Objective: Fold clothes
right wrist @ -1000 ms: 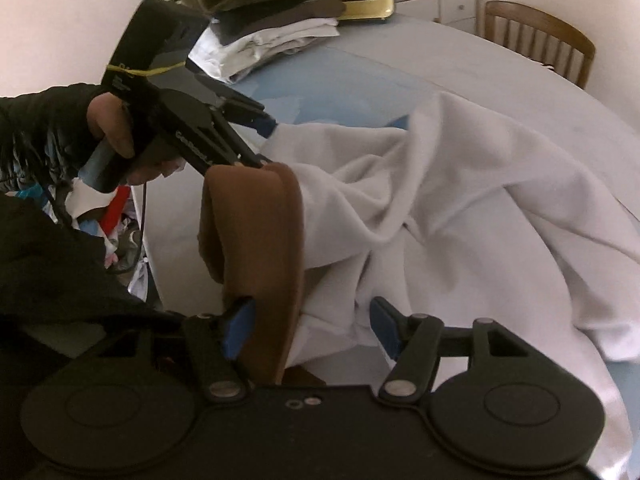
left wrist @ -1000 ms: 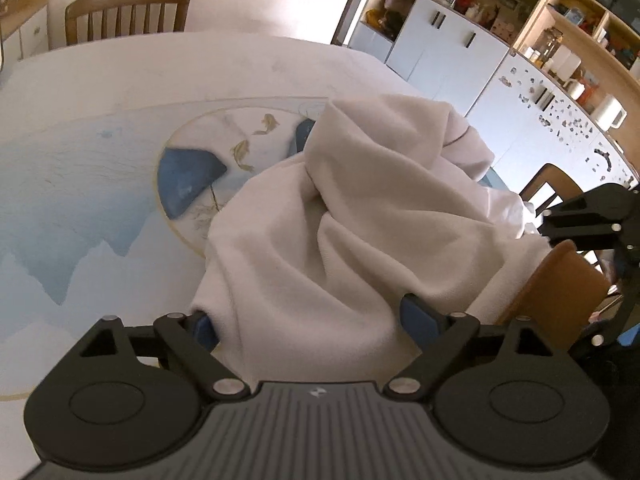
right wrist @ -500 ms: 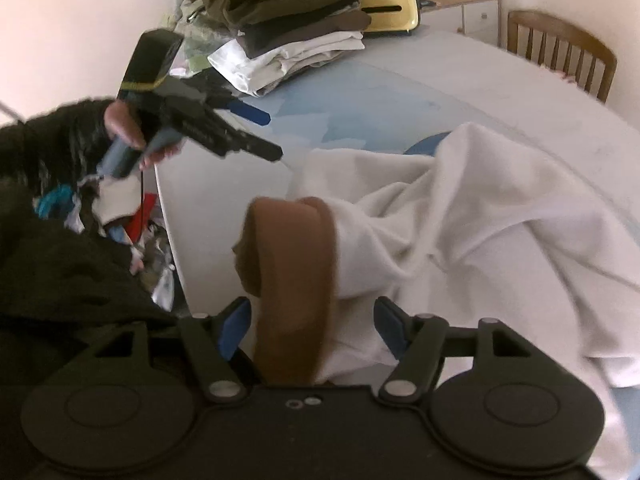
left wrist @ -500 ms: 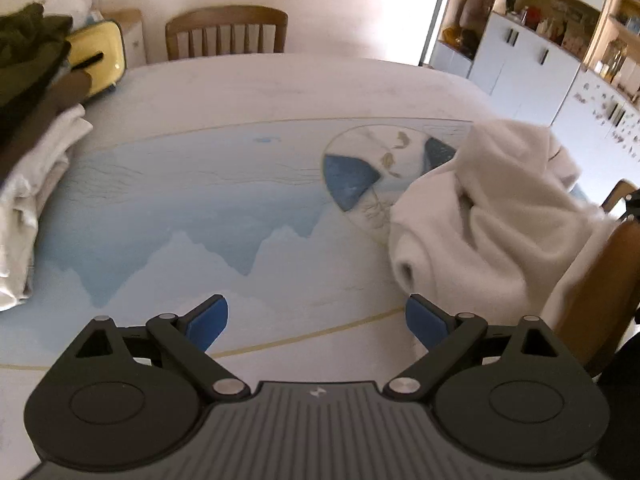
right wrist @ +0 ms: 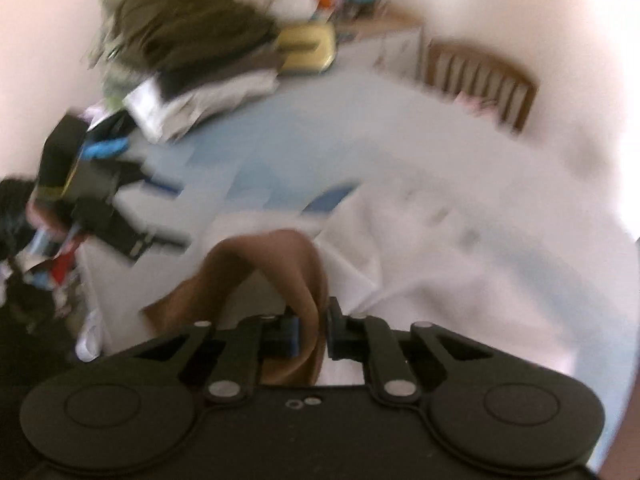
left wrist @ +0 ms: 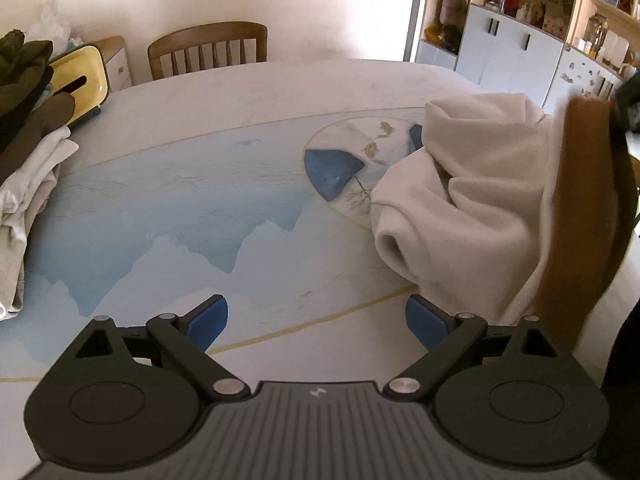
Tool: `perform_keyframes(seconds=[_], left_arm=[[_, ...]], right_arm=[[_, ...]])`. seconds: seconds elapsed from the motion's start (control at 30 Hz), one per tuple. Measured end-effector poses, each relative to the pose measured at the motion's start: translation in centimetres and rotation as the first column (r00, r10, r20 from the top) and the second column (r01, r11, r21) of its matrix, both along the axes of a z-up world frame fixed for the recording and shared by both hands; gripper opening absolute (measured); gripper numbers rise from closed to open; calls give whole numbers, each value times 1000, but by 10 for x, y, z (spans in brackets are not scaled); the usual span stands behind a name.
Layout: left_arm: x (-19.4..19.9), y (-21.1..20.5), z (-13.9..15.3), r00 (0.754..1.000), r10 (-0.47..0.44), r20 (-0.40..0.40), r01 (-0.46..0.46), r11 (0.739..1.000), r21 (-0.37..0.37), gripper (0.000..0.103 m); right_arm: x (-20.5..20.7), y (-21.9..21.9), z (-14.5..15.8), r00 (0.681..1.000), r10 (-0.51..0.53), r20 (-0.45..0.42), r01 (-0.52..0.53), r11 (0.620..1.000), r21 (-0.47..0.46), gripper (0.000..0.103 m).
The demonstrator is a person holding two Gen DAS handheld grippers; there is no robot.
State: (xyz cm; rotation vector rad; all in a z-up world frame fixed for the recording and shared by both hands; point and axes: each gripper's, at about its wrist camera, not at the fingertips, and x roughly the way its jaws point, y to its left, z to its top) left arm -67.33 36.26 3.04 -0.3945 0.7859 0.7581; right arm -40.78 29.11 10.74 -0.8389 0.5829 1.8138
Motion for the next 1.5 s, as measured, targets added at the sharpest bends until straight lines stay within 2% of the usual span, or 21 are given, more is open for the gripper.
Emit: perform_keyframes(seconds=[0.17, 0.3, 0.5, 0.57, 0.7, 0.83, 0.87, 0.97, 1.13, 1.3, 1.37, 1.5], left_arm=[[13, 1, -2, 1000, -1, -29, 1, 1000, 4, 96], [30, -7, -1, 999, -32, -43, 32, 999, 2, 96], [77, -20, 17, 999, -44, -24, 46, 998, 54, 96], [95, -18, 22, 999, -27, -41, 30, 997, 71, 96], [114, -2, 23, 998, 46, -50, -43, 997, 60, 96], [122, 13, 18, 993, 109, -42, -108, 994, 11, 96], [123, 16, 16, 992, 119, -44, -119, 993, 3, 96], [124, 24, 9, 989, 142, -47, -143, 989, -24, 96], [118, 30, -1, 989, 143, -47, -145, 988, -56, 96], [105, 29, 3, 988, 155, -15, -156, 986, -64, 96], [101, 31, 3, 986, 166, -6, -166, 984, -69, 96], [104, 33, 2, 989, 144, 10, -143, 987, -76, 96]], right_arm=[[23, 51, 33, 993, -49, 105, 32, 986, 161, 103], [43, 103, 22, 988, -96, 118, 73, 980, 185, 103], [70, 186, -47, 980, -158, 121, 152, 987, 55, 103], [76, 202, -76, 980, -168, 109, 171, 985, -13, 103], [80, 219, -117, 983, -149, 103, 160, 982, -99, 103], [83, 220, -139, 990, -119, 79, 130, 980, -151, 103], [85, 218, -136, 991, -110, 72, 120, 982, -147, 103], [93, 205, -116, 997, -74, 24, 76, 989, -128, 103], [111, 157, -60, 999, -14, -33, 12, 999, -46, 103], [126, 97, -32, 999, -3, -37, 3, 1000, -6, 103], [124, 75, -30, 999, 3, -32, -3, 1000, -17, 103], [106, 36, -46, 999, 41, 1, -41, 997, -70, 103]])
